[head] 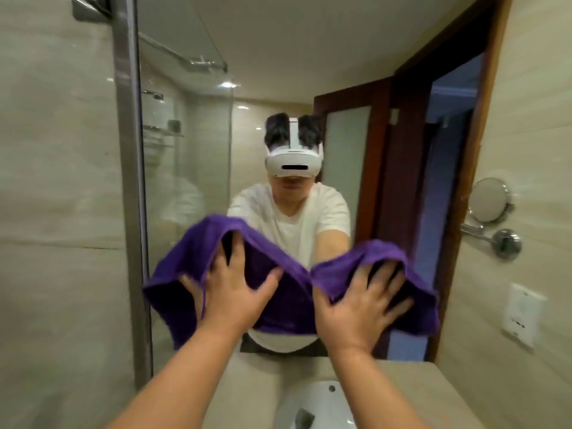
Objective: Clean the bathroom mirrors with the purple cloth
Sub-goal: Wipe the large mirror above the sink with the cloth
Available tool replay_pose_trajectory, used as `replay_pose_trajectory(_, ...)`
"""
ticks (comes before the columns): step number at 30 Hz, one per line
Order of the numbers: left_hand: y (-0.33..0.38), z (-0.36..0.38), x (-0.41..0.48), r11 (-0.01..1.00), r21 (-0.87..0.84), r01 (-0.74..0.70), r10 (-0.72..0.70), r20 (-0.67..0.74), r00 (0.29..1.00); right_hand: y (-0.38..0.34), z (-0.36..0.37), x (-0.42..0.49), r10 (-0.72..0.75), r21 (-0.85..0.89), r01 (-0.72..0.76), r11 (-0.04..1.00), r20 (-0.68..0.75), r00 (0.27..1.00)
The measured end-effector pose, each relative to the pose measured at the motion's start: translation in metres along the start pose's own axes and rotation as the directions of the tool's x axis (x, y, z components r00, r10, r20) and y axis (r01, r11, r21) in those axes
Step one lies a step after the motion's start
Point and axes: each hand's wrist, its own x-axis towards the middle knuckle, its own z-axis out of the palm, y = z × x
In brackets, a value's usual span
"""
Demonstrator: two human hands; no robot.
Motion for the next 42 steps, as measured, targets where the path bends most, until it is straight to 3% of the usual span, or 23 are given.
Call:
replay_pose_trajectory(4, -0.048, 0.024, -0.065, 0.976, 0.090, 0.198, -0.211, 0.180, 0.961, 0.014, 0.022, -0.054, 0.145, 0.022, -0.151, 0.988, 0.162, 0.976)
replay_pose_trajectory(6, -0.051, 0.020, -0.070, 0.959, 0.103, 0.265, -0.281, 0.199, 0.939, 0.009, 0.021, -0.052, 0.176, 0.043, -0.187, 0.981, 0.187, 0.966)
replay_pose_trajectory(11, -0.034, -0.010, -0.013, 0.988, 0.058, 0.141, -0.146, 0.075, 0.986, -0.013, 0.008, -0.024, 0.207, 0.122, -0.220, 0.968, 0.108, 0.972)
replay_pose_trajectory(17, -0.004, -0.058, 0.065, 0.998, 0.065, 0.007, 0.002, -0.137, 0.991, -0.062, -0.038, 0.074, -0.016, 0.024, 0.018, 1.000, -0.064, 0.998)
replay_pose_trajectory(25, 0.038, -0.106, 0.148, 0.994, 0.063, -0.088, 0.103, -0.324, 0.941, -0.119, -0.082, 0.168, -0.176, -0.067, 0.167, 0.984, -0.180, 0.968)
replay_pose_trajectory(34, 0.058, -0.143, 0.192, 0.981, 0.120, -0.154, 0.188, -0.371, 0.909, -0.168, -0.108, 0.222, -0.340, -0.057, 0.336, 0.940, -0.230, 0.912)
replay_pose_trajectory(42, 0.058, -0.171, 0.224, 0.947, 0.171, -0.272, 0.317, -0.357, 0.879, -0.221, -0.122, 0.253, -0.581, -0.165, 0.557, 0.814, -0.212, 0.786)
